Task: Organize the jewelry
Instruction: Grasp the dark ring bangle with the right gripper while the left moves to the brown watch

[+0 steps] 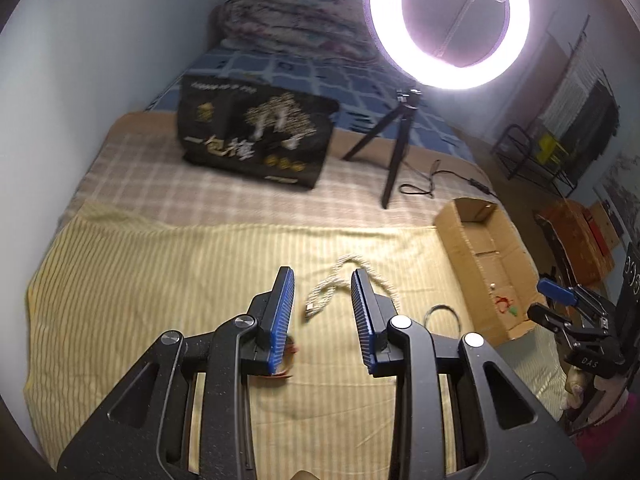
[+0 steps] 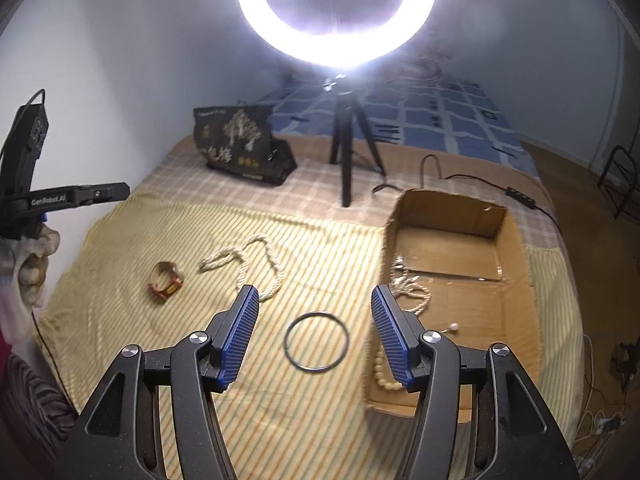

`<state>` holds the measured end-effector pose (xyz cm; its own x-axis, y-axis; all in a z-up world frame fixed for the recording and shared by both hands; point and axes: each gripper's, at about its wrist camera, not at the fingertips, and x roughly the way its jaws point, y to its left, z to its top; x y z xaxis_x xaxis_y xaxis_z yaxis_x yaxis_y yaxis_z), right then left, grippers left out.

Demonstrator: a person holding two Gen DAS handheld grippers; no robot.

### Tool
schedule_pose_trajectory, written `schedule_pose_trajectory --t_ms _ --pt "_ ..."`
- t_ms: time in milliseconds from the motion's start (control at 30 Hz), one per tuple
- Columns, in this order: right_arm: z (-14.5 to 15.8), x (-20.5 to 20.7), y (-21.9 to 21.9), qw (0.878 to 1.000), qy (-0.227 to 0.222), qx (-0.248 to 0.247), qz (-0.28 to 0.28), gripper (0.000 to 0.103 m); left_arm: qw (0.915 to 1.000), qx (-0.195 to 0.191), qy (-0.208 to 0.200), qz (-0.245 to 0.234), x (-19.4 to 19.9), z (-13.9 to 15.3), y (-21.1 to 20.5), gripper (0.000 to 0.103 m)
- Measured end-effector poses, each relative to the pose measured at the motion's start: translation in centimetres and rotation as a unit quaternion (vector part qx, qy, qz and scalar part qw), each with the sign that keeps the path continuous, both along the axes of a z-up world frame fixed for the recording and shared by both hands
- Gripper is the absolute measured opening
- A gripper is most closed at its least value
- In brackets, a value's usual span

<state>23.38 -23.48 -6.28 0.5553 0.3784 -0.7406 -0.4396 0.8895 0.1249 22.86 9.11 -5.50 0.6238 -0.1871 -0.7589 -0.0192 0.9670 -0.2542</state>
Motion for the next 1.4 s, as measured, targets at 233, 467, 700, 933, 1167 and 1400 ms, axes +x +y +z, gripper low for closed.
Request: schedule_pose_trajectory --t_ms 233,467,700,933,1167,1400 --pt "-3.1 -0.9 3.3 0.998 0.037 -0.02 0.042 0.054 0.9987 -0.008 0.048 -0.015 -0.2 -3.2 0.7 0.029" --pt "-7.9 -1.3 6.0 0.989 0.097 -0.062 0.092 0.027 0.9929 -0.001 0.108 -0.05 0.1 -7.1 -0.4 0.029" --pt "-10.5 -0.2 6.0 0.985 0.115 -0.097 0.08 0.023 0.9889 0.015 0.135 -0.061 0.3 -9.1 -1.1 0.029" --pt "-11.7 0.7 6.2 0.983 0.118 -0.12 0.071 0.022 0.9858 0.047 0.147 -0.067 0.6 -10.5 -1.6 0.029" --pt "-12.4 1.1 6.4 0.982 0.119 -0.129 0.067 0.022 0.9822 0.068 0.156 -0.079 1.1 -11.7 -2.5 0.029" --pt "-12.9 1.4 7.3 0.981 0.113 -0.142 0.064 0.021 0.9782 0.08 0.172 -0.084 1.8 -13.7 -2.8 0.027"
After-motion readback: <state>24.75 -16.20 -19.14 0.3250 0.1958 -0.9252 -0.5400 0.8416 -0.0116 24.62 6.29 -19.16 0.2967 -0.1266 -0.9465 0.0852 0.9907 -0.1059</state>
